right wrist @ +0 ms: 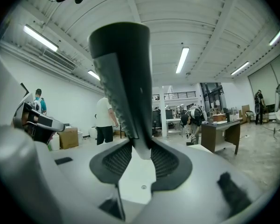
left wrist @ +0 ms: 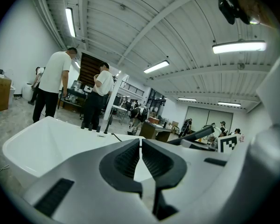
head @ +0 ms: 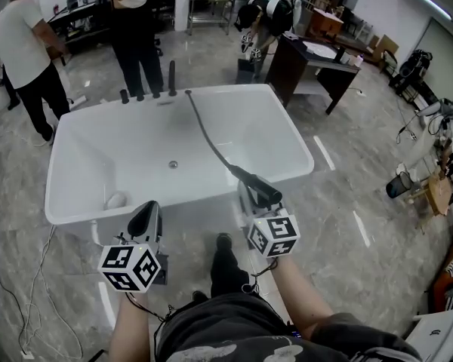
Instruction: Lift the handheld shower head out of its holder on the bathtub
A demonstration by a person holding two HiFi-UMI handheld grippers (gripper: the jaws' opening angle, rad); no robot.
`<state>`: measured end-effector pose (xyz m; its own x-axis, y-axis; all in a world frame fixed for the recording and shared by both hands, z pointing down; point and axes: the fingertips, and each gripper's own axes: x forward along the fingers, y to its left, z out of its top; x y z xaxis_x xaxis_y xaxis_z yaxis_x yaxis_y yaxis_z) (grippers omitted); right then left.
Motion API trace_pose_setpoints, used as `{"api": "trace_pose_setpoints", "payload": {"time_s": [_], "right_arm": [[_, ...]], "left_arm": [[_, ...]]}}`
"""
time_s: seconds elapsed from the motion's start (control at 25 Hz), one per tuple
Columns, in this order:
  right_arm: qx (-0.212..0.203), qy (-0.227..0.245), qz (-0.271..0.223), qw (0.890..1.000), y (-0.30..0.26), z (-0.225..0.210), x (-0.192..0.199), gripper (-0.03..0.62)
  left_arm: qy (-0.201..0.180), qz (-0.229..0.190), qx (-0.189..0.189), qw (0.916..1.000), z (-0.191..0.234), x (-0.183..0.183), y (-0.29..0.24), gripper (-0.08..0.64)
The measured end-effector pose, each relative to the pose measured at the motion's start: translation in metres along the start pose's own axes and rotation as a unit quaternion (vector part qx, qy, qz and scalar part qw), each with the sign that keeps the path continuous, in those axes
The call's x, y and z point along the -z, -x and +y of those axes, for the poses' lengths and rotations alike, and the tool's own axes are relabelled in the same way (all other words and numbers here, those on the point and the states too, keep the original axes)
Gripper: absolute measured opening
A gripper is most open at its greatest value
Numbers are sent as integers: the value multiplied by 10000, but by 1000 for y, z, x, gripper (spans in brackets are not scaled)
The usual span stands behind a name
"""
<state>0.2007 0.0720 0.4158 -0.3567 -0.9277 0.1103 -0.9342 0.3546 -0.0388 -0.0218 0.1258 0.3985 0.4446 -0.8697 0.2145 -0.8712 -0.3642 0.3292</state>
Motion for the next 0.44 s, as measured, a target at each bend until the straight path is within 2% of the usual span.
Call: {"api": "trace_pose_setpoints", "payload": {"time_s": [0.44], "right_arm": [[-31, 72, 75, 9999, 5, 4, 5, 137]], "left_arm": [[-16, -5, -28, 10000, 0, 1, 6, 26]]}}
